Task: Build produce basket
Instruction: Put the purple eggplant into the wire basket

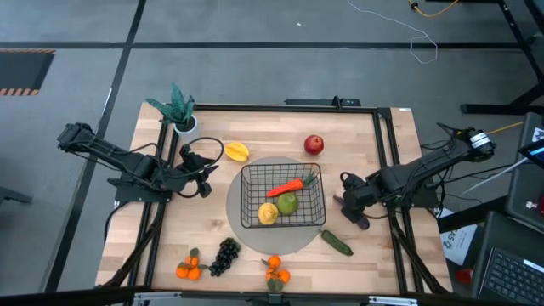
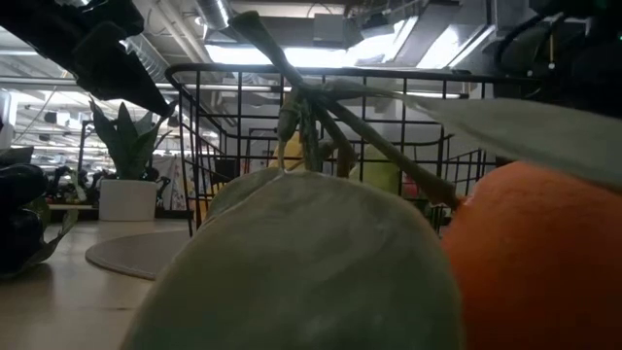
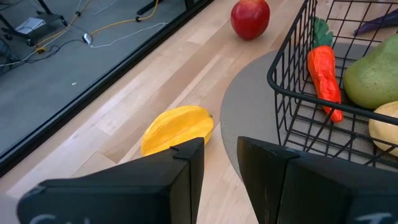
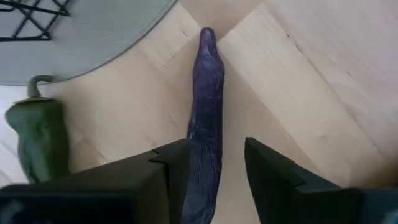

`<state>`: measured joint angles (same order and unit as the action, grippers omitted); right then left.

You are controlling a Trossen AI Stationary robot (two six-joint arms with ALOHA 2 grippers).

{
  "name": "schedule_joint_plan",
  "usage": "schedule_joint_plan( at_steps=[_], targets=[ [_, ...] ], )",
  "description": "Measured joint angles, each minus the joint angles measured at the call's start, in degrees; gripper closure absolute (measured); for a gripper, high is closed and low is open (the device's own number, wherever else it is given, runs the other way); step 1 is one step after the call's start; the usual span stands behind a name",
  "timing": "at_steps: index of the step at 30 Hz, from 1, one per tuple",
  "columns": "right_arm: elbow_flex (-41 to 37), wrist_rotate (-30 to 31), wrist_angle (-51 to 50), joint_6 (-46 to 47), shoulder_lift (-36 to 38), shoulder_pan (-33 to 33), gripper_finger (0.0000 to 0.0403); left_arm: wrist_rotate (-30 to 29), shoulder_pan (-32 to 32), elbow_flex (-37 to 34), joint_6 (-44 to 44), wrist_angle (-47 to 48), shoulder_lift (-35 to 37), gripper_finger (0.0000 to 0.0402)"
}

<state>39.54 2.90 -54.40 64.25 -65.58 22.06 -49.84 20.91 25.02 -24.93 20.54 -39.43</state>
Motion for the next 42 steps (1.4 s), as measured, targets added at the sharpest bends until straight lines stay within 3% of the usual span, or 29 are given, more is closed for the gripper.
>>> schedule_joint_plan(
  at_steps=[11, 20, 29, 34, 42],
  targets=[
    [-6.8, 0.0, 11.6, -0.2, -0.1, 0.0, 0.0195, 0.0, 0.0, 0.0, 0.0, 0.0, 0.0, 0.0316],
    [-13.9, -7.8, 20.0, 0.0, -0.1, 0.0, 0.019, 0.0, 0.0, 0.0, 0.0, 0.0, 0.0, 0.0316],
    [-16.7, -7.7, 21.3, 0.0, 0.2, 0.0, 0.0191, 0.0, 0.0, 0.0, 0.0, 0.0, 0.0, 0.0316],
    [-15.5, -7.8, 20.6, -0.1, 0.0, 0.0, 0.0218, 0.0, 0.0, 0.0, 0.0, 0.0, 0.0, 0.0315],
    [-14.7, -8.4, 20.0, -0.2, 0.0, 0.0, 0.0325, 0.0, 0.0, 0.0, 0.0, 0.0, 0.0, 0.0315]
  ],
)
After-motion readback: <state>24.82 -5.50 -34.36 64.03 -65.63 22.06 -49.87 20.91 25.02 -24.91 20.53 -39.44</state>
